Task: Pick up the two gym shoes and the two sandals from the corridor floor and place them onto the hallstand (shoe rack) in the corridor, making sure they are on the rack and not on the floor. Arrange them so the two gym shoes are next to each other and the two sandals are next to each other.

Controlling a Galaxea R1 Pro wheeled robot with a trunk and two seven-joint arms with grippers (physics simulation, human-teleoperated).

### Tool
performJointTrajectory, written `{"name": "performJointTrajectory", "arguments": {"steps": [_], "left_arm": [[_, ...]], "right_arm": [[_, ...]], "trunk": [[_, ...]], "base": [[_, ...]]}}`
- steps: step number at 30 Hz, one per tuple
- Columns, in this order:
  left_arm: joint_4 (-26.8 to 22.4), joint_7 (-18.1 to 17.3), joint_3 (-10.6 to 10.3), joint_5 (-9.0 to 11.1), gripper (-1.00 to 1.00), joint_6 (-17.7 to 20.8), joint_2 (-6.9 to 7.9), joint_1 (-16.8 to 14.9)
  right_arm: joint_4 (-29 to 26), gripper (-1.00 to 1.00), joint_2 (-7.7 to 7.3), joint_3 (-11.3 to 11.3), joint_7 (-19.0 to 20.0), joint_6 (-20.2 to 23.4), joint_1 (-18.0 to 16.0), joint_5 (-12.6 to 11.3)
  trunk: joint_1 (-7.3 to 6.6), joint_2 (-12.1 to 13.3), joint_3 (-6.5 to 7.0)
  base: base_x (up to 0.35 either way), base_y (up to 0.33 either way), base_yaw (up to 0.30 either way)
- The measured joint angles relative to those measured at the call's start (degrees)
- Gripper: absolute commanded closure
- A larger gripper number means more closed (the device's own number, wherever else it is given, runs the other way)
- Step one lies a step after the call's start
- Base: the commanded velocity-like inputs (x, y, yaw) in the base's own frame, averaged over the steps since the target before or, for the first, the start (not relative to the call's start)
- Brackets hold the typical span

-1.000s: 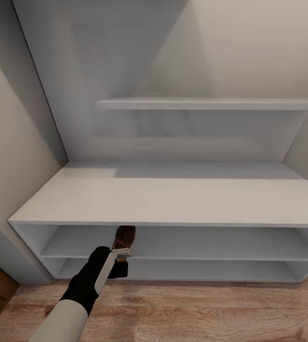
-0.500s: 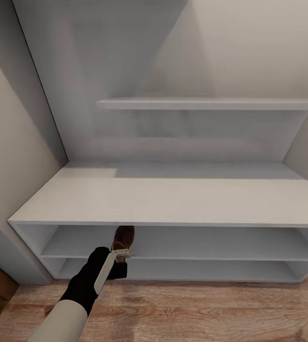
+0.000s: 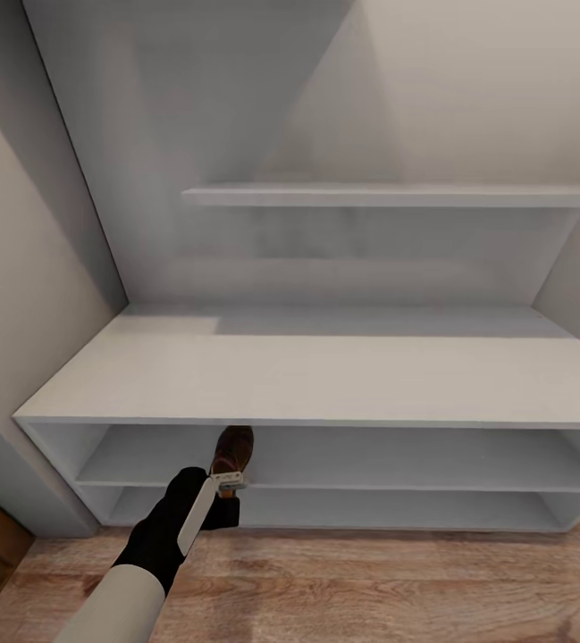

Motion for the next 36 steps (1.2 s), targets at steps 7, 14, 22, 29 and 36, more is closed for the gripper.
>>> {"name": "performJointTrajectory", "arguments": {"steps": [7, 14, 22, 29, 36], "left_arm": [[0.0, 0.0, 0.0, 0.0, 1.00, 0.0, 0.00, 0.0], [0.0, 0.0, 0.0, 0.0, 1.00, 0.0, -0.02, 0.0], [0.0, 0.0, 0.0, 0.0, 1.00, 0.0, -0.02, 0.0], [0.0, 0.0, 0.0, 0.0, 1.00, 0.0, 0.00, 0.0], [0.1, 0.0, 0.0, 0.0, 1.00, 0.0, 0.00, 0.0]], "right_arm": [[0.0, 1.00, 0.00, 0.0, 0.0, 0.0, 0.0, 0.0], [0.0, 1.00, 0.00, 0.0, 0.0, 0.0, 0.0, 0.0], [0.0, 1.00, 0.00, 0.0, 0.0, 0.0, 0.0, 0.1], [0.0, 1.00, 0.00, 0.0, 0.0, 0.0, 0.0, 0.1], [0.0, 1.00, 0.00, 0.0, 0.0, 0.0, 0.0, 0.1]], "trunk": [[0.00, 0.0, 0.00], [0.00, 0.0, 0.00], [0.00, 0.0, 0.00], [0.00, 0.0, 0.00], [0.00, 0.0, 0.00]], "base": [[0.032, 0.000, 0.000], [0.137, 0.000, 0.000], [0.047, 0.000, 0.000], [0.006, 0.000, 0.000], [0.001, 0.000, 0.000]]}}
